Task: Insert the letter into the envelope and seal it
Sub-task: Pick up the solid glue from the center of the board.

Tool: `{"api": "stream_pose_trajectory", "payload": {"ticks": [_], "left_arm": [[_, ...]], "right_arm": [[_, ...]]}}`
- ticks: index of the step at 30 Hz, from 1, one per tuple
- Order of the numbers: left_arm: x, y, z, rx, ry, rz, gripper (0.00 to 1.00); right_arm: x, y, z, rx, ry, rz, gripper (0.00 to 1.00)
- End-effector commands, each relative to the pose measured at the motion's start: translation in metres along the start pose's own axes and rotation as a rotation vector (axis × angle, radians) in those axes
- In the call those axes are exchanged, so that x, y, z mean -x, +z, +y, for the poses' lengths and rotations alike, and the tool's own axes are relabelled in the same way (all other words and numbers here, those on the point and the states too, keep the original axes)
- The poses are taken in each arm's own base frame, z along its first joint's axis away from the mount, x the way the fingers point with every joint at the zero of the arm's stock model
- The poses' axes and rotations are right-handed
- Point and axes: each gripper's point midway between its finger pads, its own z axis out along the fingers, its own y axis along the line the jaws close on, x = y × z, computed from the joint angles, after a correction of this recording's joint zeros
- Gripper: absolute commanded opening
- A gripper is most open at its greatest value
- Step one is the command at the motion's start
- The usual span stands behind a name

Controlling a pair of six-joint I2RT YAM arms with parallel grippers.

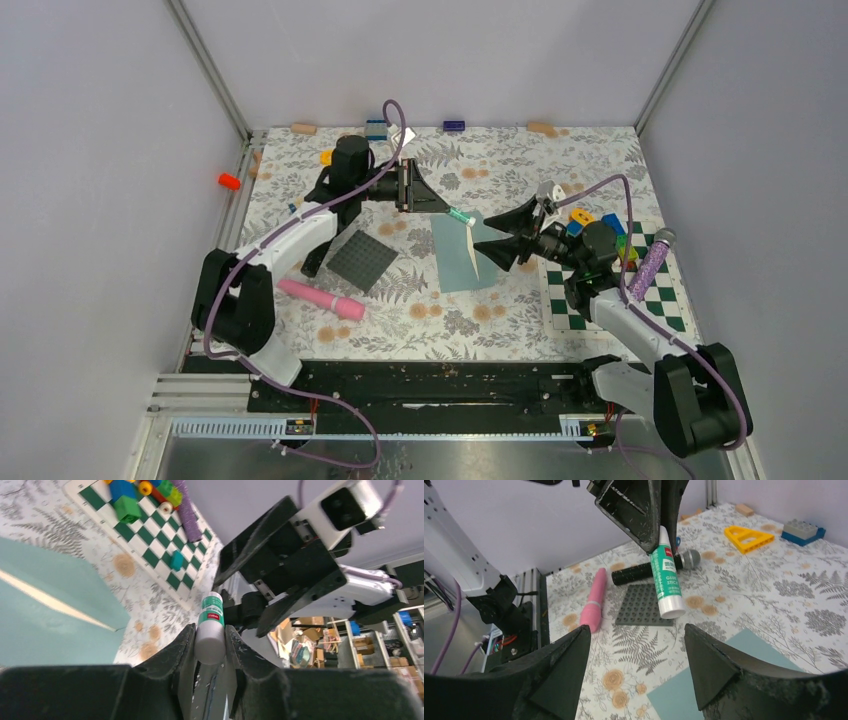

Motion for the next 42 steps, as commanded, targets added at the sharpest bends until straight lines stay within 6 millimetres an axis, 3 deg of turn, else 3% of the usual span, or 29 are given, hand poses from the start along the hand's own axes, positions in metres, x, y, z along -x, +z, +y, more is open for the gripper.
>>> {"api": "stream_pose_trajectory", "payload": {"ticks": [1, 11, 24, 42], "left_arm": [[0.015, -0.005, -0.059, -0.155, 0.127, -0.055, 0.07], [0.005, 0.0, -0.069, -0.206, 0.108, -0.068, 0.0], [-0.006, 0.006, -0.081, -0.25, 0.104, -0.061, 0.0], [-0.011, 0.012, -0.078, -0.25, 0.102, -0.046, 0.0]], "right_arm": [[0.026, 0.003, 0.017, 0.099, -0.048, -0.125, 0.77], [0.035, 0.002, 0.015, 0.065, -0.013, -0.195, 0.77], [0.038, 0.006, 0.012, 0.06, 0.084, -0.213, 0.67], [0.045, 0.007, 0.027, 0.134, 0.126, -0.216, 0.3]]}}
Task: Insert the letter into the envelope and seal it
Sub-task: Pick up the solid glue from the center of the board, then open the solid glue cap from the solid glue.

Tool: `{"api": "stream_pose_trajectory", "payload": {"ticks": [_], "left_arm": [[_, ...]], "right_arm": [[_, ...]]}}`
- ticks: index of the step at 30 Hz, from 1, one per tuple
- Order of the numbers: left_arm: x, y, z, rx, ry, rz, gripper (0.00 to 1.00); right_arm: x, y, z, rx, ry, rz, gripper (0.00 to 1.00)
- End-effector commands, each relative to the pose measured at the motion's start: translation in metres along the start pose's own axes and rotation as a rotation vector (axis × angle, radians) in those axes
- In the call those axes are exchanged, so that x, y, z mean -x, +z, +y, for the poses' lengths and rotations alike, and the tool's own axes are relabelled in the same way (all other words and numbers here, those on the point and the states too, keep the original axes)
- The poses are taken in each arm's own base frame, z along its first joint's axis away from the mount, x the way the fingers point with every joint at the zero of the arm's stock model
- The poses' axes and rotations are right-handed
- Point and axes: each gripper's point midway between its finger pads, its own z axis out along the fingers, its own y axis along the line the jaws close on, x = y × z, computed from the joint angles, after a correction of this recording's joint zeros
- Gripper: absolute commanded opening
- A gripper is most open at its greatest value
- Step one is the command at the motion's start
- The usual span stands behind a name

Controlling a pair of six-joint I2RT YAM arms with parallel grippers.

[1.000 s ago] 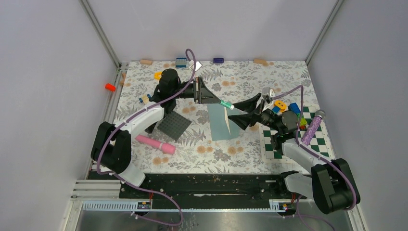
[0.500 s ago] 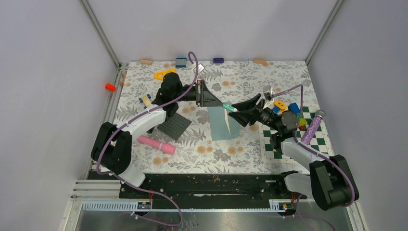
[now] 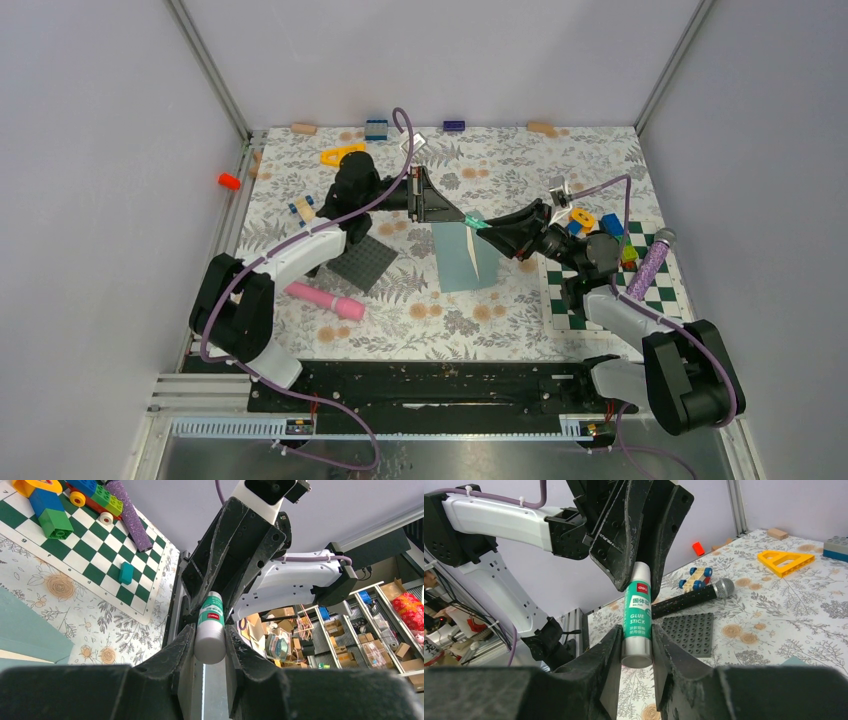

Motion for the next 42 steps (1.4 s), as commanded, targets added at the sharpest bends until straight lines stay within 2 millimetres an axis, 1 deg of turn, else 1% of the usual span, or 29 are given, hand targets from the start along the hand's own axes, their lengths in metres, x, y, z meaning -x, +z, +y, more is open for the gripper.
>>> {"api": "stream_pose_trajectory", "payload": {"ticks": [1, 3, 5, 6, 7, 8, 9, 11, 13, 15, 17, 18, 19, 21, 22, 23, 26, 29, 34, 42], "left_arm": [[0.005, -0.002, -0.021, -0.049, 0.09, -0.011, 0.0], [0.003, 0.0, -0.02, -0.046, 0.093, -0.003, 0.0], [0.001, 0.0, -0.019, -0.042, 0.096, 0.004, 0.0], [0.001, 0.0, -0.018, -0.039, 0.096, 0.004, 0.06], [0.0, 0.0, -0.018, -0.038, 0.096, 0.007, 0.15], [0.0, 0.0, -0.018, -0.038, 0.1, 0.007, 0.27], [0.0, 0.0, -0.018, -0.037, 0.102, 0.008, 0.37], [0.0, 0.0, -0.02, -0.037, 0.112, 0.011, 0.6], [0.001, -0.002, -0.02, -0.028, 0.128, 0.017, 0.77], [0.001, -0.004, -0.019, -0.006, 0.151, 0.03, 0.87], [0.005, -0.01, -0.014, 0.033, 0.187, 0.034, 0.93], [0.009, -0.015, -0.012, 0.052, 0.206, 0.031, 0.94], [0.013, -0.019, -0.01, 0.071, 0.229, 0.031, 0.94], [0.021, -0.029, -0.008, 0.097, 0.264, 0.041, 0.95], [0.021, -0.035, -0.006, 0.111, 0.262, 0.059, 0.94], [0.025, -0.038, -0.006, 0.119, 0.313, 0.063, 0.94], [0.018, -0.044, -0.001, 0.151, 0.36, 0.117, 0.91], [0.009, -0.043, -0.004, 0.105, 0.363, 0.152, 0.88], [0.001, -0.042, -0.004, 0.085, 0.368, 0.187, 0.87], [-0.017, -0.03, -0.007, 0.043, 0.372, 0.257, 0.85]], "right_arm": [[0.015, 0.006, 0.017, 0.073, -0.053, -0.033, 0.28], [0.015, 0.006, 0.019, 0.082, -0.052, -0.031, 0.23], [0.015, 0.006, 0.02, 0.088, -0.05, -0.028, 0.14], [0.014, 0.006, 0.022, 0.095, -0.051, -0.025, 0.1], [0.015, 0.006, 0.023, 0.1, -0.054, -0.024, 0.06], [0.015, 0.006, 0.024, 0.103, -0.056, -0.022, 0.02], [0.015, 0.006, 0.024, 0.104, -0.058, -0.021, 0.0], [0.016, 0.006, 0.025, 0.107, -0.066, -0.021, 0.0], [0.015, 0.007, 0.024, 0.106, -0.066, -0.009, 0.0], [0.012, 0.008, 0.024, 0.108, -0.057, 0.034, 0.0], [0.005, 0.008, 0.023, 0.098, -0.022, 0.103, 0.0], [0.006, 0.008, 0.024, 0.098, -0.029, 0.12, 0.0], [-0.003, 0.005, 0.019, 0.071, 0.007, 0.171, 0.0], [-0.01, 0.002, 0.015, 0.032, 0.021, 0.236, 0.0], [-0.012, 0.0, 0.013, 0.015, 0.022, 0.265, 0.0], [-0.014, -0.001, 0.013, 0.008, 0.013, 0.292, 0.0], [-0.013, -0.003, 0.015, 0.009, 0.007, 0.298, 0.0], [-0.008, -0.001, 0.018, 0.023, 0.023, 0.288, 0.0], [-0.002, -0.001, 0.017, 0.036, 0.061, 0.275, 0.0], [-0.003, 0.0, 0.018, 0.069, 0.117, 0.28, 0.0]]}}
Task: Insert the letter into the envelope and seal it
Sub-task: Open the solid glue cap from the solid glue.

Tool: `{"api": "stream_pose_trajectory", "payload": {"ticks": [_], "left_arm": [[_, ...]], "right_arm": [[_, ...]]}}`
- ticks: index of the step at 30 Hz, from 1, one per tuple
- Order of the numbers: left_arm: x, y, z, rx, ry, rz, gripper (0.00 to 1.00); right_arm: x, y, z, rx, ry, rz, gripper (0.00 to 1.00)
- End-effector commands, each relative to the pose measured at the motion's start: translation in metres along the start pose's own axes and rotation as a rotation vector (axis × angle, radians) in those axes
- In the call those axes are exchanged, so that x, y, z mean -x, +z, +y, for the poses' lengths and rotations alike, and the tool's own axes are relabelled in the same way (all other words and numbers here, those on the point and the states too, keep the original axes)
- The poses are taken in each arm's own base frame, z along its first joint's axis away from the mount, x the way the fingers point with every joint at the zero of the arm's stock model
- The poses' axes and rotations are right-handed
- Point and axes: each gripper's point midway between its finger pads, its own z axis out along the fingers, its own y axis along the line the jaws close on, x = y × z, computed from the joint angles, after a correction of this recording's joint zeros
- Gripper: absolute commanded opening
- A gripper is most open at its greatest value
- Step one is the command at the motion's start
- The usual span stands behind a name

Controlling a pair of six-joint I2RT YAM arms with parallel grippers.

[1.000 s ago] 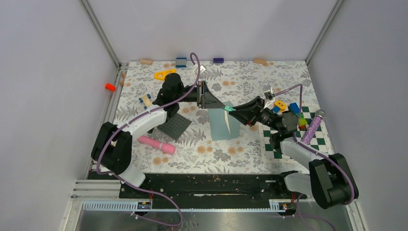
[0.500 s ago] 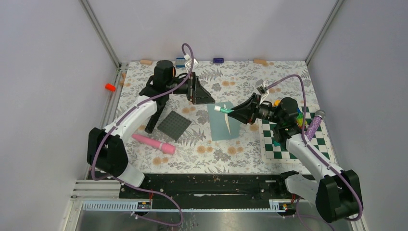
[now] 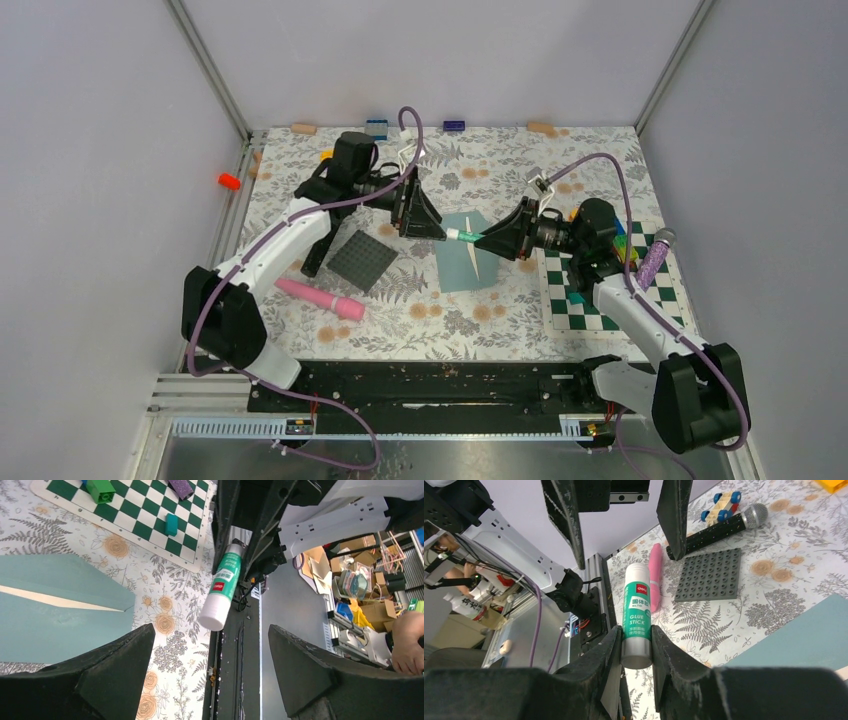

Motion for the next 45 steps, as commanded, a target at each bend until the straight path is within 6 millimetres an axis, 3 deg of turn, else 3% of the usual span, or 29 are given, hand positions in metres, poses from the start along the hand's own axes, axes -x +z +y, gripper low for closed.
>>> {"api": "stream_pose_trajectory", "payload": {"ticks": [1, 12, 25, 30, 32, 35, 36, 45], "left_arm": [[0.005, 0.008, -0.02, -0.077, 0.096, 0.024, 0.85], [-0.001, 0.017, -0.026, -0.097, 0.111, 0.057, 0.58], [-0.001, 0.015, -0.029, -0.098, 0.136, 0.062, 0.29], [-0.006, 0.009, -0.024, -0.072, 0.169, 0.092, 0.13], [-0.004, 0.006, -0.024, -0.065, 0.172, 0.086, 0.17], [-0.002, 0.003, -0.025, -0.065, 0.174, 0.081, 0.59], [-0.002, 0.003, -0.025, -0.066, 0.174, 0.081, 0.68], [0.0, 0.008, -0.021, -0.064, 0.157, 0.065, 0.74]], "right_arm": [[0.016, 0.002, 0.015, 0.081, -0.024, -0.011, 0.0], [0.015, 0.003, 0.014, 0.098, -0.013, -0.006, 0.0], [0.013, 0.003, 0.011, 0.097, 0.0, 0.004, 0.0], [0.015, -0.001, 0.006, 0.08, 0.003, -0.003, 0.0], [0.014, -0.002, 0.005, 0.078, 0.006, -0.002, 0.0], [0.016, -0.002, 0.007, 0.085, 0.007, -0.01, 0.0], [0.017, -0.001, 0.007, 0.088, 0.008, -0.012, 0.0], [0.016, -0.001, 0.007, 0.093, 0.011, -0.011, 0.0]]}}
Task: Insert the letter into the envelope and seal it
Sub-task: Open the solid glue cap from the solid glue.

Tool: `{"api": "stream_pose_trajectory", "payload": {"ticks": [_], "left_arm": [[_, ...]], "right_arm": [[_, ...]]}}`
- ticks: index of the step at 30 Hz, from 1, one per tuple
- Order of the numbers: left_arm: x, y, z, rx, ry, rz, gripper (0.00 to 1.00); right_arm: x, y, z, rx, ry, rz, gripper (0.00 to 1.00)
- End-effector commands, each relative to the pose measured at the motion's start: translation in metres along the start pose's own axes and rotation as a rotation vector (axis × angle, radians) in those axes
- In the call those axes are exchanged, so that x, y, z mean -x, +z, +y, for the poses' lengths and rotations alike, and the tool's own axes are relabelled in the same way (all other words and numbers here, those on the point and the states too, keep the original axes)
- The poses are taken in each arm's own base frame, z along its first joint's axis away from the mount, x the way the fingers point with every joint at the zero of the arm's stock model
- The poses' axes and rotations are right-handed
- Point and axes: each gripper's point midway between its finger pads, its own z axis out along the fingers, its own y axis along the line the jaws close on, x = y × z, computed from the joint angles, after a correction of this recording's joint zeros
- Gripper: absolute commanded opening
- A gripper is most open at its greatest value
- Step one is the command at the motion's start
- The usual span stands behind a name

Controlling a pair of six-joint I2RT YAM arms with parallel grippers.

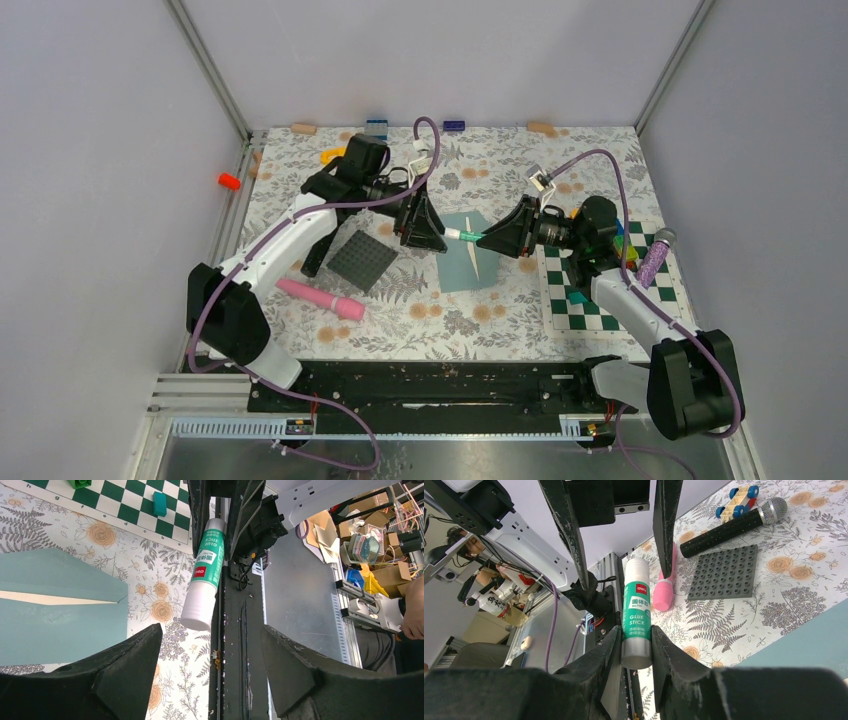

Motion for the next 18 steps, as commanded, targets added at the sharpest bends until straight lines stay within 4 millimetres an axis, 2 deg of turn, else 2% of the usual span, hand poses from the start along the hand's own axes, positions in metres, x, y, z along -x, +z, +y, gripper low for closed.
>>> {"api": "stream_pose_trajectory", "payload": {"ticks": [1, 6, 18], "left_arm": [[0.0195, -0.001, -0.0064, -0.015, 0.064, -0.044, 0.73], [0.023, 0.0013, -0.0059, -0.024, 0.06, -0.05, 0.65], [0.0208, 0.0052, -0.0056, -0.037, 0.054, -0.044, 0.55]], "right_arm": [[0.0147, 0.0008, 0.0084, 0.031, -0.067, -0.022, 0.0], [0.0123, 0.0009, 0.0068, 0.032, -0.058, -0.017, 0.0], [0.0124, 0.0015, 0.005, 0.03, -0.054, -0.017, 0.0]]}}
